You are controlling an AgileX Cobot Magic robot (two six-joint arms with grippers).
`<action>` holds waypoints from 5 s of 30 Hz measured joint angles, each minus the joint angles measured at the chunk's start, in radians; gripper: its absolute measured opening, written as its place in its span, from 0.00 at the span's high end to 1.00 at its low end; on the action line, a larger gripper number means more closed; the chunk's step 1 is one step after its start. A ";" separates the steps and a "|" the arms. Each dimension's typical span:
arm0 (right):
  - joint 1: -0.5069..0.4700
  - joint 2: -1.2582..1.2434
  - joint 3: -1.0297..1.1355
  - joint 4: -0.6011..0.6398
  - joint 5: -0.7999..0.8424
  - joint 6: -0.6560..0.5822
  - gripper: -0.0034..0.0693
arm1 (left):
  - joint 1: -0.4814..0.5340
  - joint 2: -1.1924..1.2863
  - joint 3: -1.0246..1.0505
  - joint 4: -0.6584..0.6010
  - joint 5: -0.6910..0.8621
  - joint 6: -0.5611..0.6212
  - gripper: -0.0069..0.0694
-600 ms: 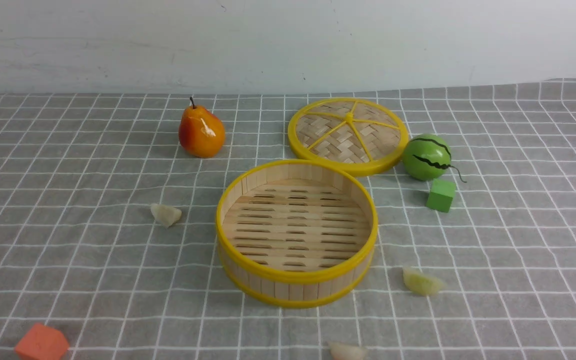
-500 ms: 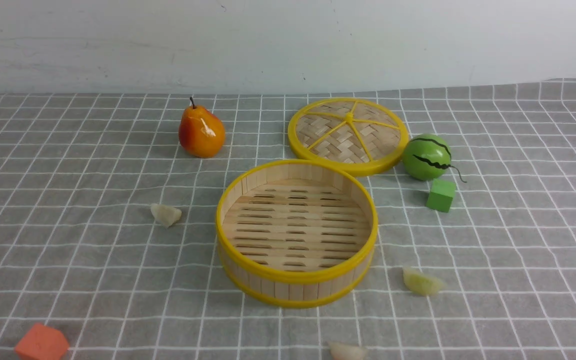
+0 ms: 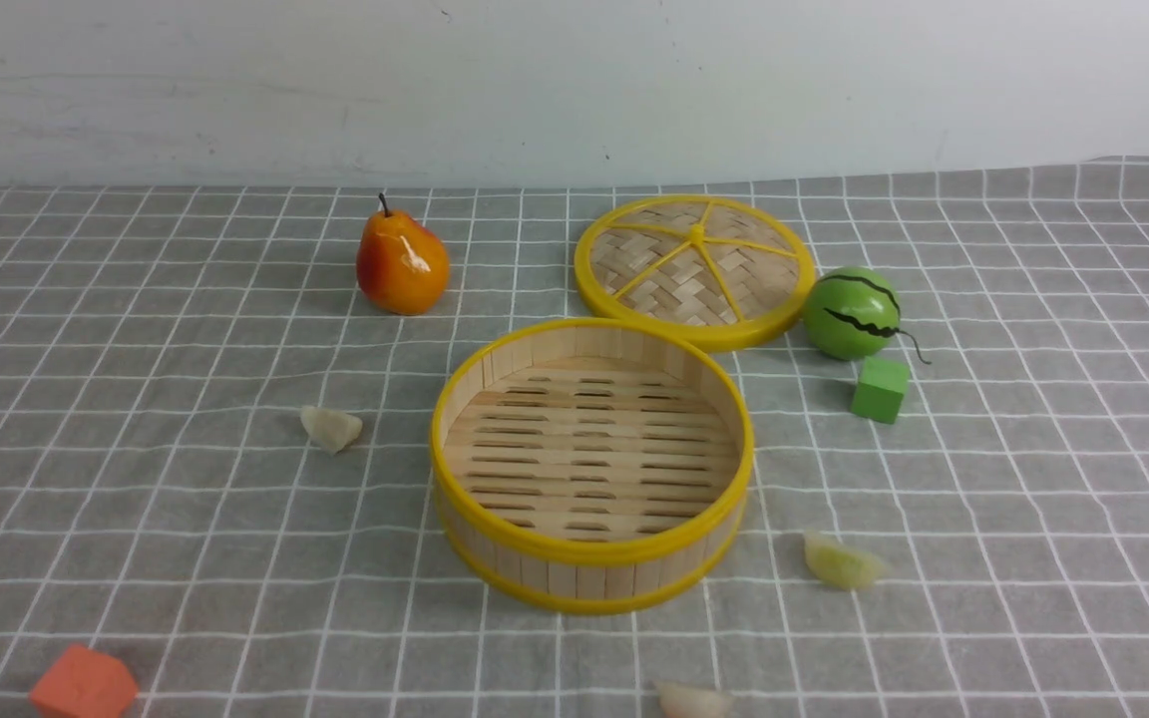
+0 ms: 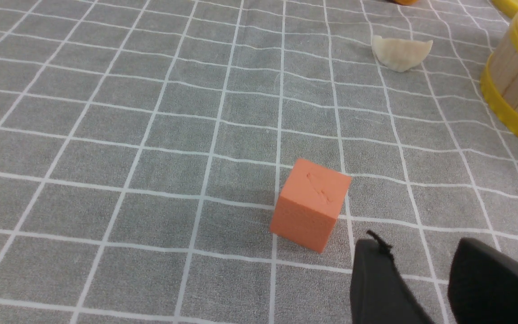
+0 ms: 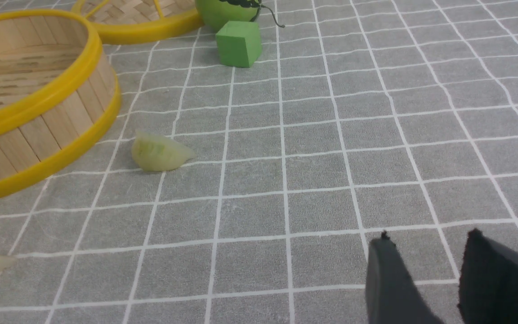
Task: Put the dumplings into the steamer on the table with the grey tablecloth.
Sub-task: 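Reach for and grasp a dumpling on the table with the left gripper, then place the dumpling into the bamboo steamer basket with the left gripper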
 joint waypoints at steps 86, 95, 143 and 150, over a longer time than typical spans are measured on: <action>0.322 0.982 -0.855 0.285 0.504 -0.436 0.97 | -0.011 1.560 -1.327 -0.299 0.621 0.132 0.55; 0.322 0.982 -0.856 0.284 0.489 -0.436 0.96 | -0.219 1.941 -1.725 0.004 0.663 -0.185 0.26; 0.322 0.965 -0.856 0.288 0.530 -0.437 0.93 | -0.539 2.099 -2.004 -0.032 0.654 -0.184 0.62; 0.322 0.874 -0.856 0.288 0.582 -0.438 0.92 | -0.645 2.224 -2.004 0.020 0.435 -0.219 0.62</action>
